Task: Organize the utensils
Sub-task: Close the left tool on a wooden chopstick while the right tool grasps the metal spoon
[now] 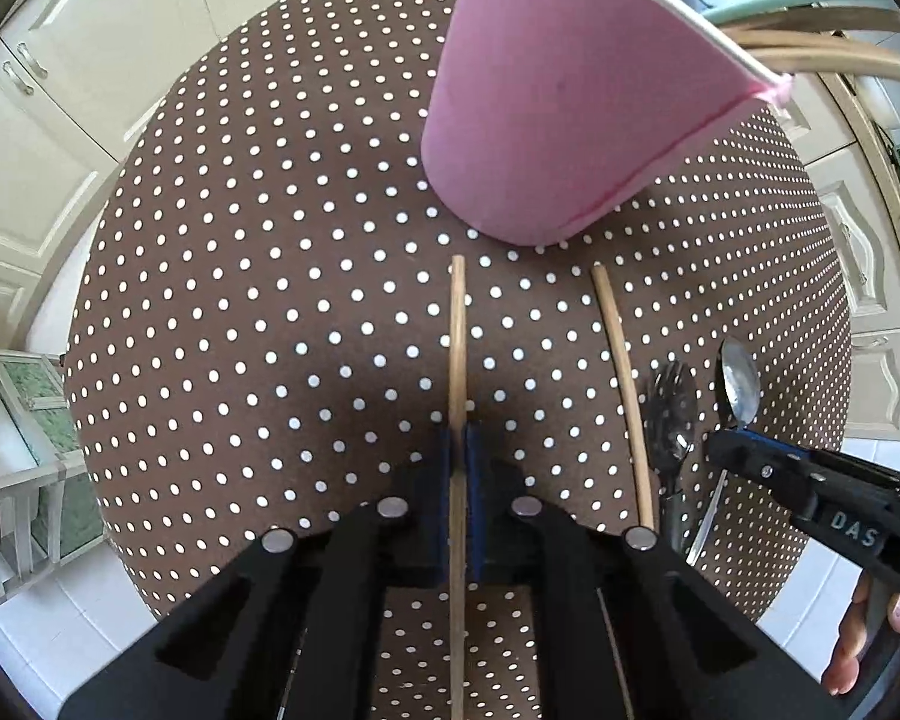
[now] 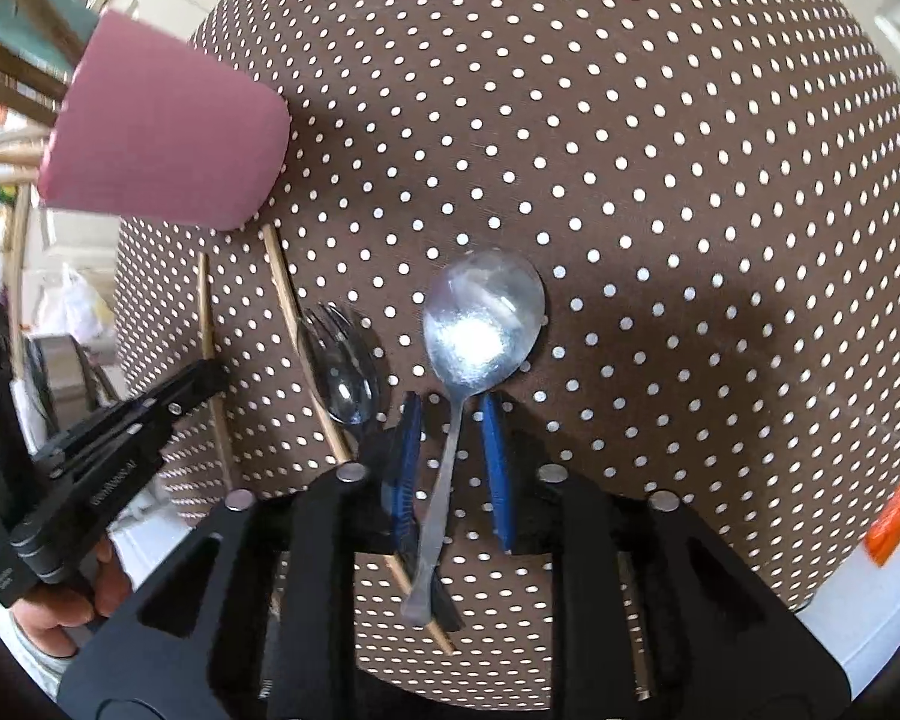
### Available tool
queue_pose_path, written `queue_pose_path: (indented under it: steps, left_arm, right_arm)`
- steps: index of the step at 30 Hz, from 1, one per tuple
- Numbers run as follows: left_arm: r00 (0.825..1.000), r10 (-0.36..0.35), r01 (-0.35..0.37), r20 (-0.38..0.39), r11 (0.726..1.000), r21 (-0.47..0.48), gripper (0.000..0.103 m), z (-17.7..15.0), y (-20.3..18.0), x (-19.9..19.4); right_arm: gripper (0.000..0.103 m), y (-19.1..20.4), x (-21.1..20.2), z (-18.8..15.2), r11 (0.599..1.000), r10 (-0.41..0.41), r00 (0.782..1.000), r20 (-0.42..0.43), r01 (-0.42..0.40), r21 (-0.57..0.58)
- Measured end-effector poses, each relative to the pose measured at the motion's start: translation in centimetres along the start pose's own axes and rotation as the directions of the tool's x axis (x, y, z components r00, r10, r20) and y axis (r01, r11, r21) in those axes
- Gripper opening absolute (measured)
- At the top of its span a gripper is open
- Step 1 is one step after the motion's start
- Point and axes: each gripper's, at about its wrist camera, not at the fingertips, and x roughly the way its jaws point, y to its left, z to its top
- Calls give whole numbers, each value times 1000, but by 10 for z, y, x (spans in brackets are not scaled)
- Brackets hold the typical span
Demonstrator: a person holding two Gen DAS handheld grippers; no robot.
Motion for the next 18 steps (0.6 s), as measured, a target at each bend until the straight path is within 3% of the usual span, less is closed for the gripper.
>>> queue_pose_path:
  steps: [2,9,18]
  left_arm:
    - [1000,-13,13,6,1000,-7,5,-6,-1,-4]
    - [995,-51,51,80,999,2,5,-28,-2,-24]
    - [970,-104,92,219,994,64,5,-65,4,-73]
  right_arm:
    - [6,8,7,-4,1000,3,1000,2,-3,0]
    - [4,-9,-5,-9,998,61,998,24,-62,7]
    - [3,-10,-53,-12,992,113,987,112,-105,-77]
